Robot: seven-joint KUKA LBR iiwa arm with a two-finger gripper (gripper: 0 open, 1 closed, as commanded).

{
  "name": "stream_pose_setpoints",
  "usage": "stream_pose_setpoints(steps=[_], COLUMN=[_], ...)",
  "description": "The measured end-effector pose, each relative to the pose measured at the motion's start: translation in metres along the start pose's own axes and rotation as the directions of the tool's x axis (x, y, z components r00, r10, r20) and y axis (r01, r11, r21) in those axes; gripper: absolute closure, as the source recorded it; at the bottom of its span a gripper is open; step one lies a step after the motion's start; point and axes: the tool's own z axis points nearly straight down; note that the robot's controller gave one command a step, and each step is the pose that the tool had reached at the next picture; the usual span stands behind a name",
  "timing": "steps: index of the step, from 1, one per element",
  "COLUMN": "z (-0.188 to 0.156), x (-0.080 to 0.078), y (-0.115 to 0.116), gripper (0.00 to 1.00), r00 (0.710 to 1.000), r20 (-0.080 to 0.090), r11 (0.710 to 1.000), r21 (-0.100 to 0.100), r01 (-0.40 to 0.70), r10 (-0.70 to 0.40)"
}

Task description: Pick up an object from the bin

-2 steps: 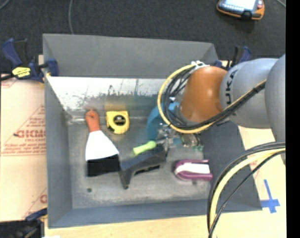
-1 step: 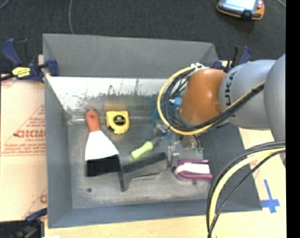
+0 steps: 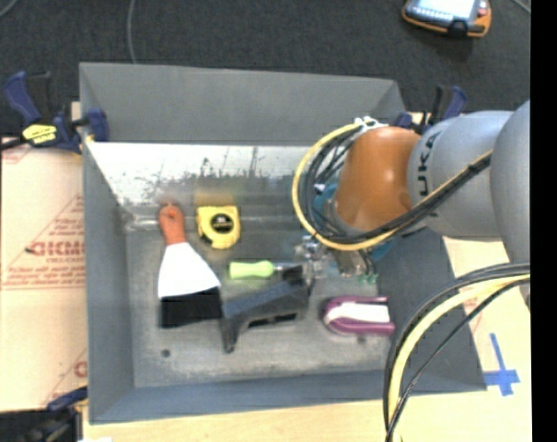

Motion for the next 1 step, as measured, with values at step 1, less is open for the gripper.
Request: stream_pose_setpoints(steps=[1], z=[0.0000], x=[0.0000], y=[0.0000], gripper=[1.00], r00=[1.000], r20=[0.000], r11=[1.000], r21=[0.000], r01=[0.000], r10=[0.000])
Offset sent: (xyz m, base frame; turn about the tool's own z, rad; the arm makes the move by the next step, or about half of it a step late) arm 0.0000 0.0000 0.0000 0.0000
